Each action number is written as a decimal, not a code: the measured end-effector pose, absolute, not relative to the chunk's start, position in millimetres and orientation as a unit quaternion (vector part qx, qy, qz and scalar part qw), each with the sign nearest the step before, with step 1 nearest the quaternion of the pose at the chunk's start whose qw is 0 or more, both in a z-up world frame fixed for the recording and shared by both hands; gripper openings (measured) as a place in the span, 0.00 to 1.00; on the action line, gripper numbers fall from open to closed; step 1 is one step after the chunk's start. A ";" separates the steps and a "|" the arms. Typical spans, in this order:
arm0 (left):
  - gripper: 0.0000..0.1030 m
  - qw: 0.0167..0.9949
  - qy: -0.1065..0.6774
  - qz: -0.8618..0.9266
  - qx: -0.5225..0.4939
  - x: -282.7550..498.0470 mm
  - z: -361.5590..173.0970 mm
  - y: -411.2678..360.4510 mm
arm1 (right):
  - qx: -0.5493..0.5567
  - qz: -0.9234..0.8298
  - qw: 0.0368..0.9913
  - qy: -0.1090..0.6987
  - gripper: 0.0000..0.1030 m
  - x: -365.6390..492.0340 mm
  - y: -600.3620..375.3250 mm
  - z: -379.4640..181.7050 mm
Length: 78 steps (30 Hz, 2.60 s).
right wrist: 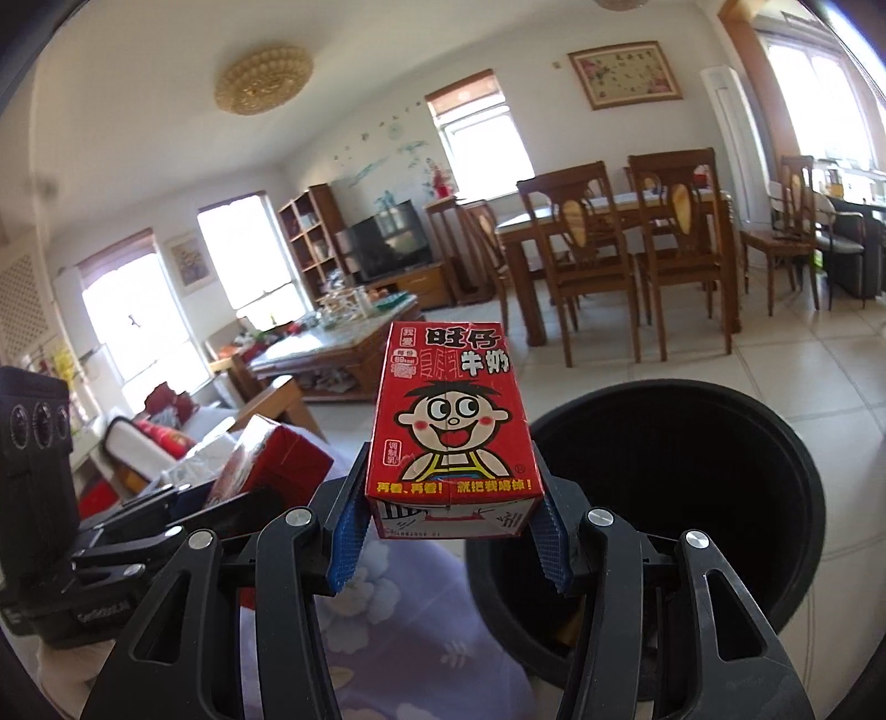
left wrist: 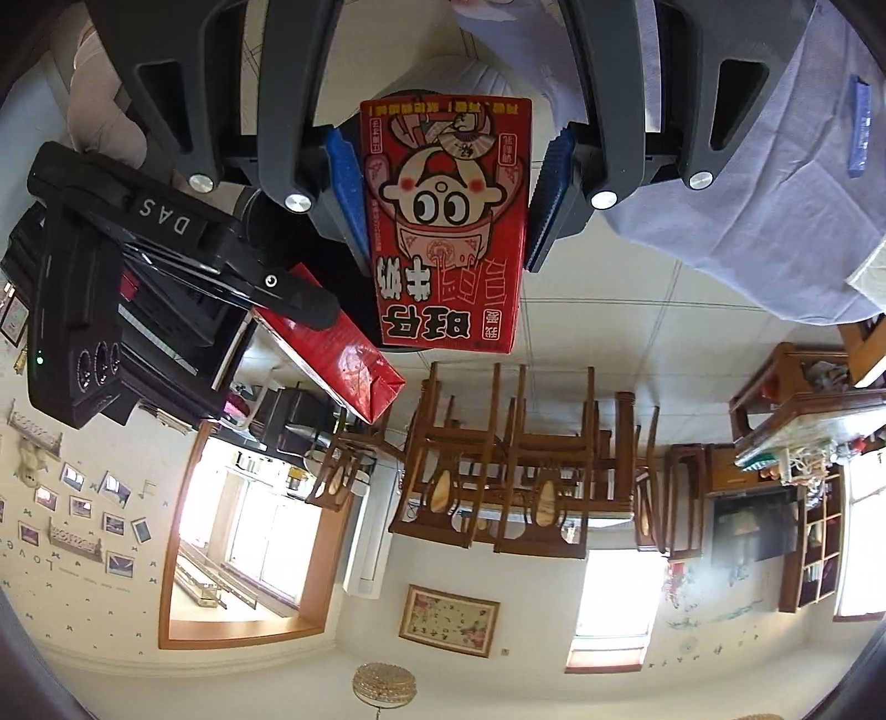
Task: Collect trash
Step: 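Carry both red milk boxes over the black bin, then open both tools over the bin to drop the red boxes, then move both tools back over the table toward the remaining trash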
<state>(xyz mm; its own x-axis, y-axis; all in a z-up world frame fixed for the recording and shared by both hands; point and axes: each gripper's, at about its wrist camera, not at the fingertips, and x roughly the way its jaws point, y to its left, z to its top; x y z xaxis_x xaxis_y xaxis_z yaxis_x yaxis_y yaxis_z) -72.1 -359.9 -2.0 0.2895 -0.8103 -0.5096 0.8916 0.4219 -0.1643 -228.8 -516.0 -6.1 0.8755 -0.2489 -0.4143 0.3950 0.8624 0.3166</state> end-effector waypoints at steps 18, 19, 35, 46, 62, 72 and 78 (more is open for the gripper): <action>0.51 0.735 0.331 -0.572 0.154 -93.2 -69.1 -482.5 | 0.229 -0.394 0.838 0.300 0.50 -265.0 -615.9 -92.7; 0.51 0.733 0.332 -0.572 0.156 -93.7 -70.6 -481.4 | 0.226 -0.393 0.838 0.303 0.50 -260.5 -618.3 -94.5; 0.52 0.736 0.333 -0.561 0.182 -99.2 -75.1 -484.3 | 0.214 -0.404 0.830 0.319 0.51 -240.5 -611.2 -93.5; 0.52 0.744 0.319 -0.556 0.186 -105.9 -67.4 -476.2 | 0.208 -0.412 0.838 0.289 0.68 -246.9 -598.9 -83.2; 0.60 0.824 0.300 -0.468 0.105 -54.7 -27.0 -298.1 | 0.147 -0.258 0.924 0.243 0.68 -194.4 -519.8 -55.5; 0.60 0.900 0.332 -0.272 0.078 31.2 -28.4 -109.9 | 0.140 -0.025 0.938 0.315 0.68 -98.9 -388.7 -64.6; 0.58 0.891 0.384 -0.230 0.079 66.4 -53.5 -55.3 | 0.125 0.070 0.930 0.338 0.68 -35.2 -294.6 -47.4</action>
<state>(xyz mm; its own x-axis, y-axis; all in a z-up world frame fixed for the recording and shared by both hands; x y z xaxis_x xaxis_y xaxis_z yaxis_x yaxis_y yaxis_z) 66.4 -55.3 -53.5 0.5985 -0.3493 -0.7209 0.4707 0.8815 -0.0364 -35.2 -294.6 -47.4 0.7614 0.2146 -0.6117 -0.0458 0.9590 0.2795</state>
